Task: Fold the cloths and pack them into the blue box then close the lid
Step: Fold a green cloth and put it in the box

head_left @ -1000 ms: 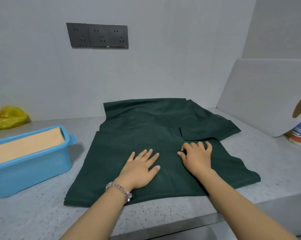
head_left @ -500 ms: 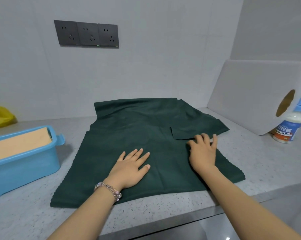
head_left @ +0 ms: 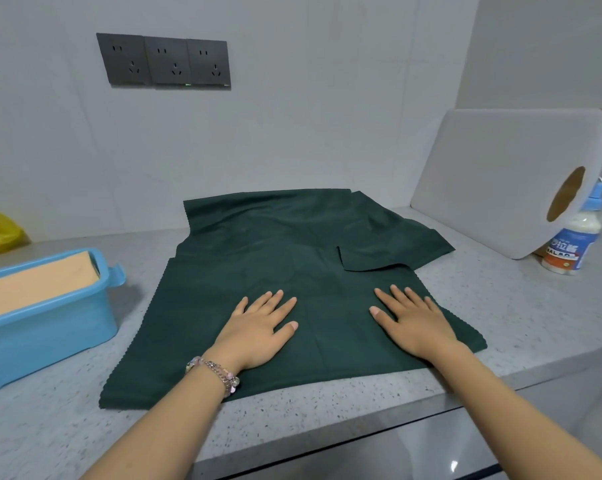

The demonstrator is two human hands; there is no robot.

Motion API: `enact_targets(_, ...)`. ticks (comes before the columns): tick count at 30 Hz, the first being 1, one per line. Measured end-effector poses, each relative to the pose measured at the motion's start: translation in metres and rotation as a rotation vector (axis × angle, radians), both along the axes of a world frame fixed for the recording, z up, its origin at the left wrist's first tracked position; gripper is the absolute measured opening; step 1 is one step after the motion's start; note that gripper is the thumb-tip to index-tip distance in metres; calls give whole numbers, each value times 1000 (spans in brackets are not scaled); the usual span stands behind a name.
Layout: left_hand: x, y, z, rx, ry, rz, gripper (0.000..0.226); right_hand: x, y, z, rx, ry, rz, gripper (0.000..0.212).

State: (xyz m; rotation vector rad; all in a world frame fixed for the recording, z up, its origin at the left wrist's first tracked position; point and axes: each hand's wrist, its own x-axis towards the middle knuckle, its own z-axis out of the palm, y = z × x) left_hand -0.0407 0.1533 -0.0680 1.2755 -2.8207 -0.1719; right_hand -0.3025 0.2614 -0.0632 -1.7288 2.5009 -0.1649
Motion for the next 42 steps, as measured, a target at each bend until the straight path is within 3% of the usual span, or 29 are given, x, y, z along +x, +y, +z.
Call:
enact_targets(5,-2,2,-3,-2,-2,5,55,19,-4,6,3,69,-21,55)
enact_targets(8,-4,3,0,-6,1,0,55,65,-19,12,-179,45,192,50)
enact_targets(11,-2,3,2,-9,1,5,56,106,-38,11,-184,-6,325,49)
enact_targets(17,-6,2,6,8,26,-6,54,103,-46,1,-76,-35,234,51)
enact_targets(32,86,-5,6,50,5,105,52,110,-48,-3,-39,-23,234,52)
enact_targets(36,77,-3,19,87,10,140,52,112,-46,-2,-40,-18,231,52)
enact_targets(40,44,-23,41,-62,126,172,38,113,-50,-3,-53,-20,230,52)
enact_targets(42,23,-41,45,-41,197,184,36,111,-50,-4,-69,-21,229,52)
